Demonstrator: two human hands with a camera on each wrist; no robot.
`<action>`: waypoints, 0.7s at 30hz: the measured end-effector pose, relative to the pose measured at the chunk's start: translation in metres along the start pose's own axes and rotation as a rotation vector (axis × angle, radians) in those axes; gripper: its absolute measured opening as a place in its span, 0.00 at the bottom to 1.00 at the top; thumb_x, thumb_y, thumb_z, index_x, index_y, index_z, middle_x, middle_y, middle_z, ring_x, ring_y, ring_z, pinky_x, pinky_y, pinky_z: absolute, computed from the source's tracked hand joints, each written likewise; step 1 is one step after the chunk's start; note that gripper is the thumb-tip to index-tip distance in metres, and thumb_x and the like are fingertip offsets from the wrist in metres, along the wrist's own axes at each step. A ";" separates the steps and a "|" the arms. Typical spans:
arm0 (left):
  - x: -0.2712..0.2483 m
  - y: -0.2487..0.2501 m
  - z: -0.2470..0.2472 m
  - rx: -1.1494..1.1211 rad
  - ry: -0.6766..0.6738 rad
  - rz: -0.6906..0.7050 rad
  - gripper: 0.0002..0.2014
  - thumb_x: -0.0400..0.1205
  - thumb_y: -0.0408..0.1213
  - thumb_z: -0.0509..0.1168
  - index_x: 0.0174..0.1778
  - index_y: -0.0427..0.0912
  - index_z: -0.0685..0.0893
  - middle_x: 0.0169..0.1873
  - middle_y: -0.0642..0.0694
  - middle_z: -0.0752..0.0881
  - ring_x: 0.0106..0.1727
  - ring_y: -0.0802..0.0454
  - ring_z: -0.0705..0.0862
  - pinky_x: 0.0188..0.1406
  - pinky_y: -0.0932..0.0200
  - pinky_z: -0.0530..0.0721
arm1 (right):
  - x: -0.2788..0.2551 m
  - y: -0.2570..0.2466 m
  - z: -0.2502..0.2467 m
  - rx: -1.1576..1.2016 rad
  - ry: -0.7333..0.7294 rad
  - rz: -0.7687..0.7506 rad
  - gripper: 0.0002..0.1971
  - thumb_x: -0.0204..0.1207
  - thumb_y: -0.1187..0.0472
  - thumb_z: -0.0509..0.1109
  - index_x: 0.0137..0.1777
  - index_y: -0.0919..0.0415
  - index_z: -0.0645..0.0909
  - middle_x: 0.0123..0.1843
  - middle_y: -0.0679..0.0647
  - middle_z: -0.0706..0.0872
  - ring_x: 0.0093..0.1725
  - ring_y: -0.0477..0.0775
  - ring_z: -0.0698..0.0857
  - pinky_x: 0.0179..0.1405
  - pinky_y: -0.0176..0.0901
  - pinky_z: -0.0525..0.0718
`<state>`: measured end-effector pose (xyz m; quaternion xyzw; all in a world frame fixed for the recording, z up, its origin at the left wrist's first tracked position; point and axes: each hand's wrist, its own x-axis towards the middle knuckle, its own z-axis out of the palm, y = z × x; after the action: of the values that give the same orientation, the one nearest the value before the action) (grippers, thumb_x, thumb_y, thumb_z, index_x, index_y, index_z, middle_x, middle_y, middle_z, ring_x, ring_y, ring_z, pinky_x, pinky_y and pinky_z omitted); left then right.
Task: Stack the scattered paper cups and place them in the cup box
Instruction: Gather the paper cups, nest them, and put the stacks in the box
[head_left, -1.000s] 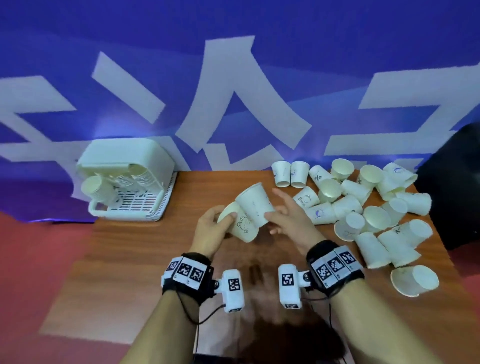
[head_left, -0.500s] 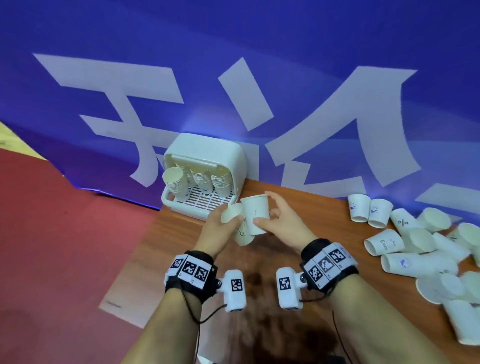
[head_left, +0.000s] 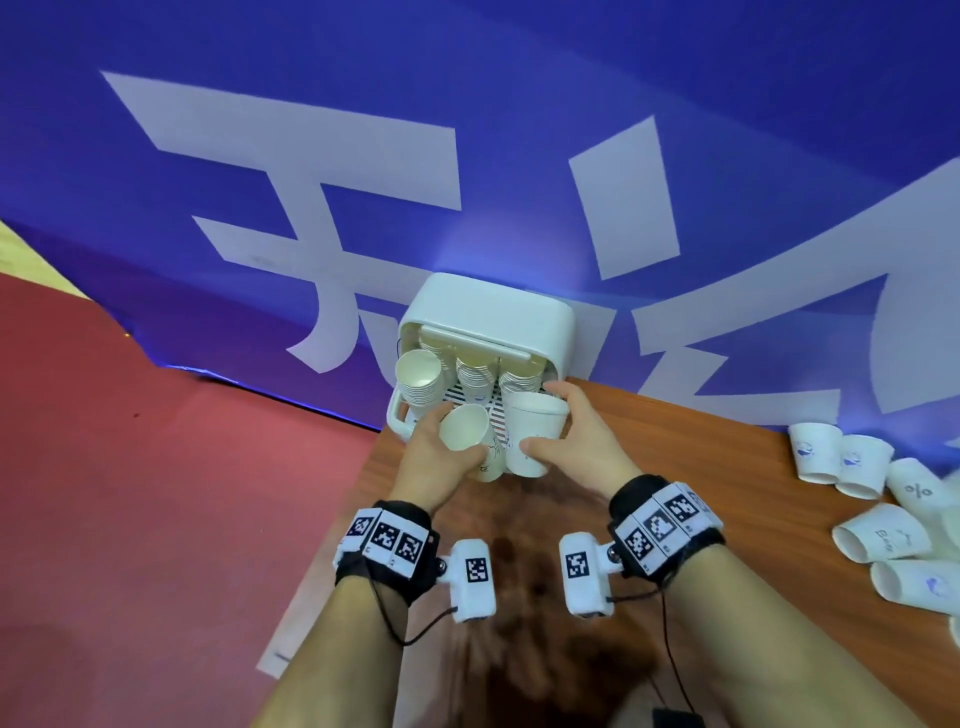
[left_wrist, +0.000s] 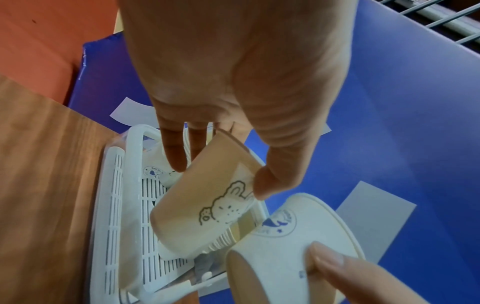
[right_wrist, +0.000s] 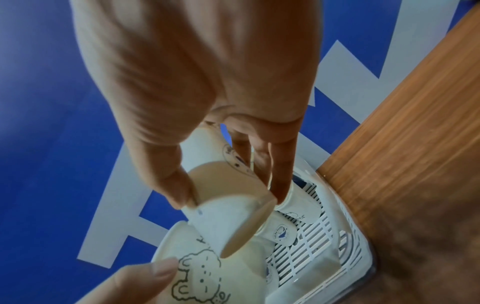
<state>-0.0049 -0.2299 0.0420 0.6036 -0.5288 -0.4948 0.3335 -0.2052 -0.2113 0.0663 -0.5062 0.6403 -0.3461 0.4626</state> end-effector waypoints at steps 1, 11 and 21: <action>0.007 -0.004 -0.003 0.007 0.016 -0.005 0.28 0.70 0.32 0.78 0.65 0.49 0.76 0.55 0.55 0.82 0.57 0.56 0.82 0.52 0.64 0.82 | 0.004 0.001 0.002 -0.009 0.014 0.004 0.37 0.68 0.64 0.82 0.74 0.45 0.69 0.63 0.47 0.81 0.57 0.46 0.83 0.49 0.33 0.82; 0.067 -0.033 -0.004 0.231 0.090 0.072 0.40 0.65 0.43 0.82 0.72 0.49 0.74 0.60 0.51 0.75 0.62 0.53 0.74 0.66 0.57 0.74 | 0.037 0.008 0.003 -0.094 0.102 0.023 0.32 0.62 0.64 0.85 0.65 0.47 0.77 0.55 0.42 0.85 0.54 0.43 0.83 0.49 0.36 0.80; 0.107 -0.056 0.021 0.536 0.062 0.075 0.33 0.68 0.45 0.78 0.68 0.49 0.75 0.64 0.46 0.78 0.63 0.41 0.79 0.56 0.39 0.83 | 0.060 0.029 0.013 -0.172 0.048 0.043 0.31 0.68 0.61 0.79 0.70 0.46 0.72 0.62 0.48 0.82 0.57 0.45 0.82 0.53 0.32 0.79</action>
<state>-0.0124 -0.3191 -0.0422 0.6652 -0.6524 -0.3057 0.1960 -0.2058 -0.2616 0.0210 -0.5217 0.6893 -0.2916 0.4094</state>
